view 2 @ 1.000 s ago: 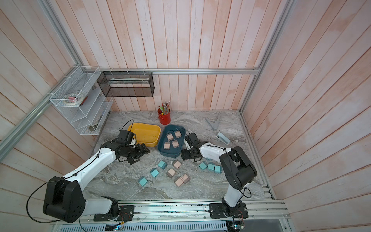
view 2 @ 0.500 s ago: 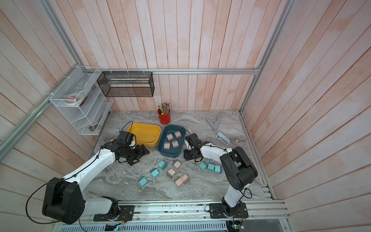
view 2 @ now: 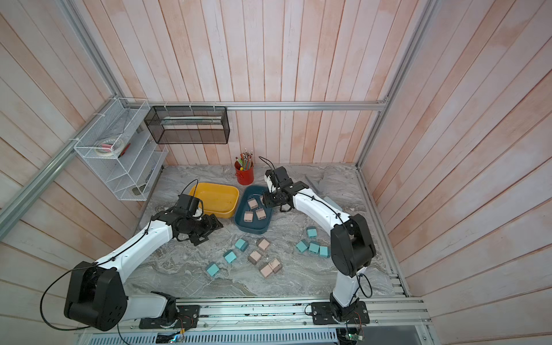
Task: Place the plugs by color into the storage box
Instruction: Place the plug in the storage box.
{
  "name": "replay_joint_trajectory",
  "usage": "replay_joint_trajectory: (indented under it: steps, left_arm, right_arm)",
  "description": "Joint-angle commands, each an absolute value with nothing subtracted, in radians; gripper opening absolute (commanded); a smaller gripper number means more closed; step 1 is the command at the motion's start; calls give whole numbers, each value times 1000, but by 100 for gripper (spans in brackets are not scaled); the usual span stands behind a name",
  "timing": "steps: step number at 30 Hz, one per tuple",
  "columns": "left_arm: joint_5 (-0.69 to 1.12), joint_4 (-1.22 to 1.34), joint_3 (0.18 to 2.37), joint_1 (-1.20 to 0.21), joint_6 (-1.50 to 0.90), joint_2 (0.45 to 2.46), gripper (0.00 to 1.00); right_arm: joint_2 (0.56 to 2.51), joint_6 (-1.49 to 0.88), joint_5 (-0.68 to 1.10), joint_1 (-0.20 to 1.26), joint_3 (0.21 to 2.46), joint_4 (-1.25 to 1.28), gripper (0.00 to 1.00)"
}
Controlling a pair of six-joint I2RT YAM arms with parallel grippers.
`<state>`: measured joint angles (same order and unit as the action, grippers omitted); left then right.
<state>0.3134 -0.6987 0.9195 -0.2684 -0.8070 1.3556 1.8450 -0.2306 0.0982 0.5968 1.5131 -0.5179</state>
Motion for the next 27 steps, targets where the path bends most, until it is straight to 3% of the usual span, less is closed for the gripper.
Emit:
replay_joint_trajectory:
  steps: [1,27]
  left_arm:
    - [298,-696,927,-268,-811,1353,85]
    - [291,-710,899,-268,-812,1322,85]
  right_arm:
    - [1947,-206,124,645,1555,-581,41]
    - [2162,-193,160,703,1534,-504,45]
